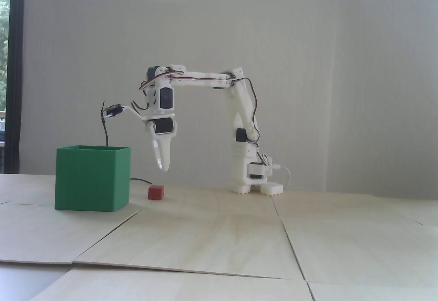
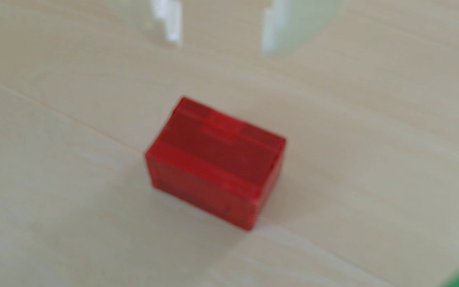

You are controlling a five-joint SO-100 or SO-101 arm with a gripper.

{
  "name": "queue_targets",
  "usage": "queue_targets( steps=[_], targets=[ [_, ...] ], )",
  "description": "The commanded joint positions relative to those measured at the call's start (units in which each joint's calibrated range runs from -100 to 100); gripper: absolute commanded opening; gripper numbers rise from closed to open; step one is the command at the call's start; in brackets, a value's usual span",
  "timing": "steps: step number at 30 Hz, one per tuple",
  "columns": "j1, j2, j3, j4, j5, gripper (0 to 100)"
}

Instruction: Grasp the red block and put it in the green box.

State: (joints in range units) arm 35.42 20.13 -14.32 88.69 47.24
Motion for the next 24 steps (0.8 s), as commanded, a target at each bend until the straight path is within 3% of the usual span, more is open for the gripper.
queue_targets(
  steps=[1,4,15,24],
  targets=[
    [1.69,-1.06,-4.13,0.86,-0.34,12],
    [2.09,-1.06,-4.13,0.77,-0.34,17],
    [2.66,-0.99,-4.13,0.02,-0.28,16],
    [4.02,-0.83,-4.13,-6.90,-0.28,16]
  ],
)
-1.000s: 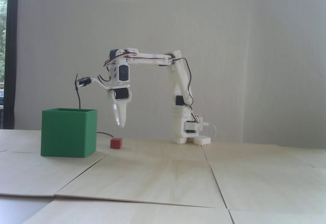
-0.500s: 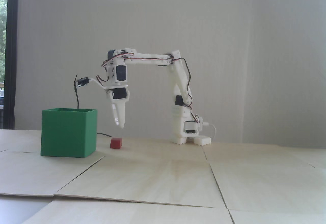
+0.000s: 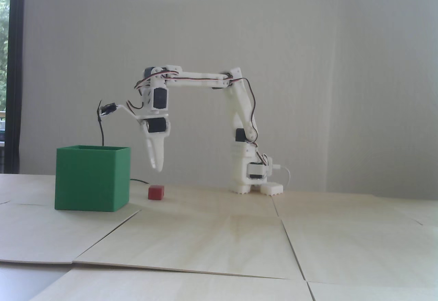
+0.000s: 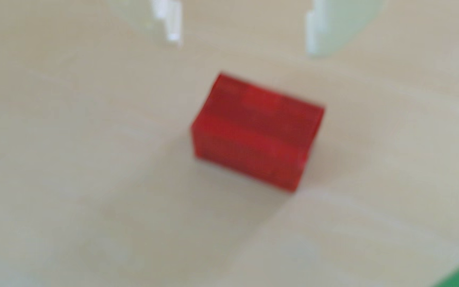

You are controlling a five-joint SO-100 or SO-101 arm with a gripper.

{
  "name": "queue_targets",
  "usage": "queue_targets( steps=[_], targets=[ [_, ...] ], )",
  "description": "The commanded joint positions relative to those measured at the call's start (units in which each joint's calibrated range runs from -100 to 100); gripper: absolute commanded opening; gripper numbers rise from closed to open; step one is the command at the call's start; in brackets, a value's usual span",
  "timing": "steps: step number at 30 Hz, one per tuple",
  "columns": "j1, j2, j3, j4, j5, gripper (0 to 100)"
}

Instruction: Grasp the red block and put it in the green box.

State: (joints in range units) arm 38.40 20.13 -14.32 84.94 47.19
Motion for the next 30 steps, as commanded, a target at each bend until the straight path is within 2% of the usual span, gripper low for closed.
queue_targets(
  steps=[1,30],
  targets=[
    [1.20,-0.51,-4.13,-3.07,-0.23,16],
    [-0.73,1.46,-4.22,-3.41,-0.28,16]
  ],
)
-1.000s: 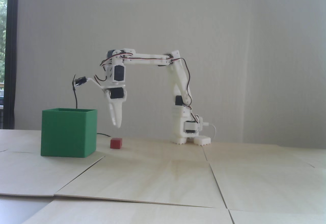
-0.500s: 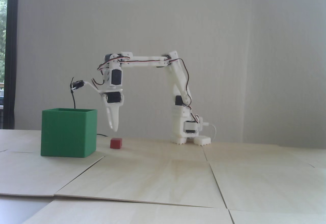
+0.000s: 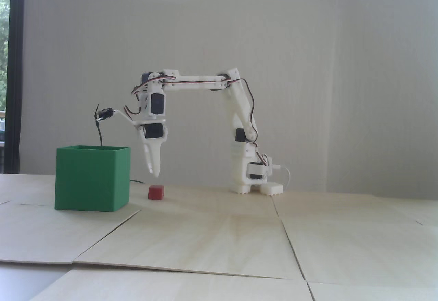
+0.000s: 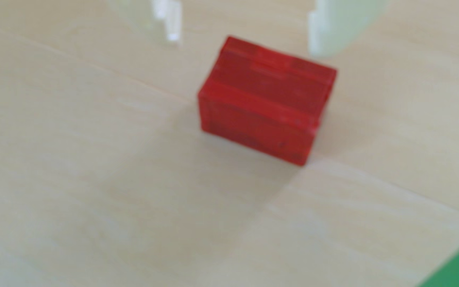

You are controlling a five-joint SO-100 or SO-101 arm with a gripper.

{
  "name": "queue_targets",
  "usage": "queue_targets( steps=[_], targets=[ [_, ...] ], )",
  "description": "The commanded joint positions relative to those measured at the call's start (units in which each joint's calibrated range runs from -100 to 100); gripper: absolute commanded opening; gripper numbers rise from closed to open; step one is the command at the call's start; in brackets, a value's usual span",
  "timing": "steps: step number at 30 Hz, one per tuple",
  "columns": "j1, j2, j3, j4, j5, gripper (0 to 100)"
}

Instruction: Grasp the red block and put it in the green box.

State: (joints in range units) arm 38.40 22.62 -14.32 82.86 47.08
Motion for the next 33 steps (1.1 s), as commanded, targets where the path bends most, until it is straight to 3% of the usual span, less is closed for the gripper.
queue_targets(
  steps=[1,33],
  targets=[
    [-1.13,-1.03,-4.22,-1.33,-0.18,16],
    [-1.61,-0.87,-3.51,-6.81,-0.13,17]
  ],
)
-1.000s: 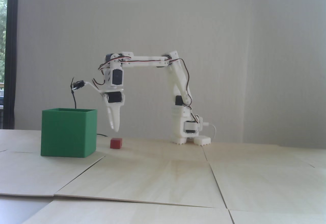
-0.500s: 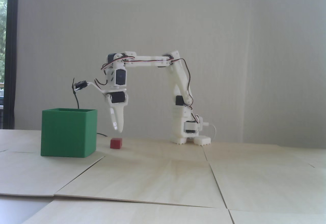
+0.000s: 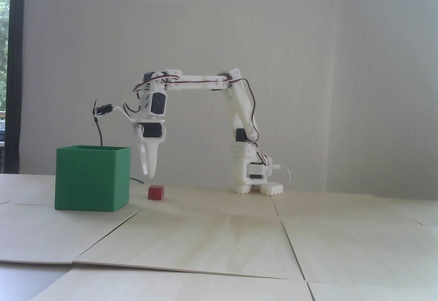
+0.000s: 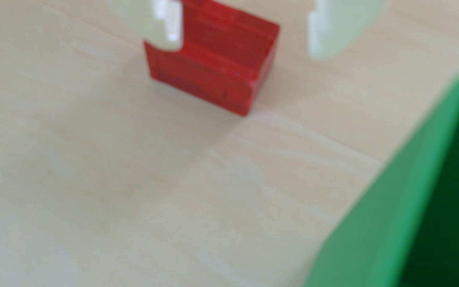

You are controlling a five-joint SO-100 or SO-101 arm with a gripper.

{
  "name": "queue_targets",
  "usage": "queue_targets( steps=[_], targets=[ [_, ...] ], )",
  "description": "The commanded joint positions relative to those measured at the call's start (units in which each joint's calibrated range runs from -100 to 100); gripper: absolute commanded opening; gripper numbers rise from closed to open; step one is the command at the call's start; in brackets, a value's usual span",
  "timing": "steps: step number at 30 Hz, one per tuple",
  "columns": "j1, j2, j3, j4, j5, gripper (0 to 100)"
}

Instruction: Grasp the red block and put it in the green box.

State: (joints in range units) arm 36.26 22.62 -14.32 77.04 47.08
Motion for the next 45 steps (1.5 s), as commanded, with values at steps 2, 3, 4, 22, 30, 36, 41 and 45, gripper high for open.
queue_targets(
  steps=[2,3,4,22,30,36,41,45],
  targets=[
    [0.69,-0.87,-3.51,-0.82,-0.13,17],
    [0.69,-0.87,-3.51,-0.82,-0.13,17],
    [0.69,-0.87,-3.51,-0.73,-0.08,17],
    [0.77,-0.87,-3.51,-1.24,-0.18,20],
    [0.77,-0.79,-3.51,-1.32,-0.29,20],
    [0.61,-0.79,-3.42,-4.36,-1.90,20],
    [0.69,-0.79,-3.42,-6.04,-3.15,20],
    [0.69,-0.71,-3.42,-6.04,-3.20,20]
  ],
)
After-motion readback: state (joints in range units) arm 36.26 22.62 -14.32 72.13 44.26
